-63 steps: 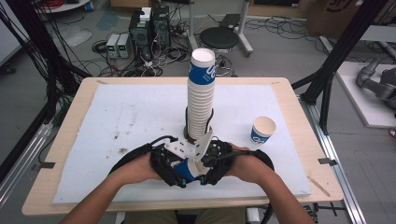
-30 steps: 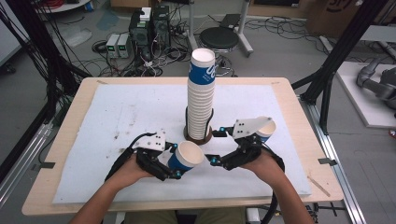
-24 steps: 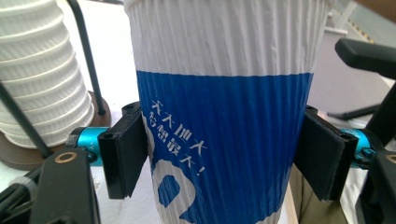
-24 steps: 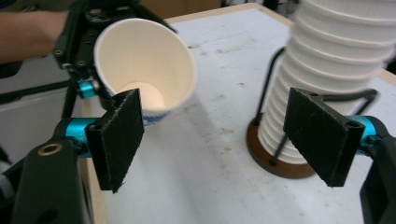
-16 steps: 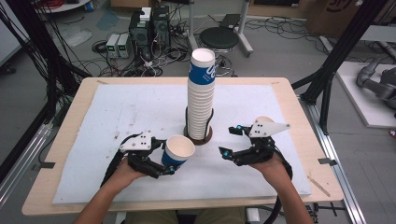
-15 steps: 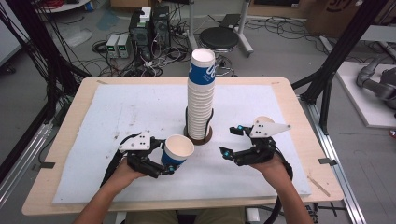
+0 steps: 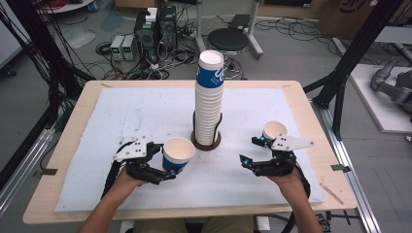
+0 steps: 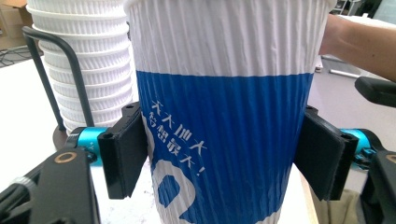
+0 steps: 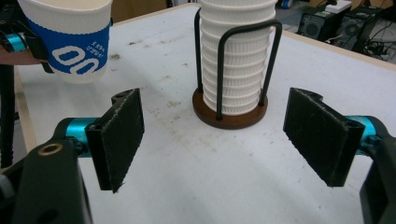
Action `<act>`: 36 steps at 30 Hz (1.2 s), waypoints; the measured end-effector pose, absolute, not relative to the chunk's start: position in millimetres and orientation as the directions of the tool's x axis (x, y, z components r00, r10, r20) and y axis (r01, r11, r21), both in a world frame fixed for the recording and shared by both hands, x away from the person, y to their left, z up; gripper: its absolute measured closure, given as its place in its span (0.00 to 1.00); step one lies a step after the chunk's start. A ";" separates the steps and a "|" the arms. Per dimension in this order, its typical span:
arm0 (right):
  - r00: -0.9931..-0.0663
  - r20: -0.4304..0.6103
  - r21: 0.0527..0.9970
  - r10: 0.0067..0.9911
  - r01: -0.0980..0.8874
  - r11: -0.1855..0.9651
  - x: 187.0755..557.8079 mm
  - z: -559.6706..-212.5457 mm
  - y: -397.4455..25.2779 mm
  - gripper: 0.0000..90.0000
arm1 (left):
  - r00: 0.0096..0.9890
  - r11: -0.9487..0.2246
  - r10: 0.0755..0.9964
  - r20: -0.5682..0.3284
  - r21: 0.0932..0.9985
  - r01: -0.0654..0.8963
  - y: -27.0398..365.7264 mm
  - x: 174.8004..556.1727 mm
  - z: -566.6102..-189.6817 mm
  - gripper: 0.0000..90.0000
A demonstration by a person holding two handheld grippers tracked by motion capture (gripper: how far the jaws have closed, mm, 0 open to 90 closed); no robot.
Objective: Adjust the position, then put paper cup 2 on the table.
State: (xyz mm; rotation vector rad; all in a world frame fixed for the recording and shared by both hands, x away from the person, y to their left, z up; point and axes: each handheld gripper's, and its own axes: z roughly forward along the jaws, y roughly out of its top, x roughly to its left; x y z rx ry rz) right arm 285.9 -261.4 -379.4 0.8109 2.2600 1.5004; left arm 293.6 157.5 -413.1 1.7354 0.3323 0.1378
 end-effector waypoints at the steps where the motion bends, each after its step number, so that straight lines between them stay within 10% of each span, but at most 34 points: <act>1: -0.788 0.052 0.912 0.613 0.288 0.293 284.9 -380.3 -262.5 0.23 | 0.949 -0.152 0.302 -0.093 0.978 0.145 158.3 293.1 -413.9 0.28; 36: -0.749 0.015 0.916 0.662 0.276 0.292 279.7 -384.6 -274.5 0.23 | 0.906 0.000 0.417 -0.072 0.997 0.079 193.0 298.7 -415.1 0.28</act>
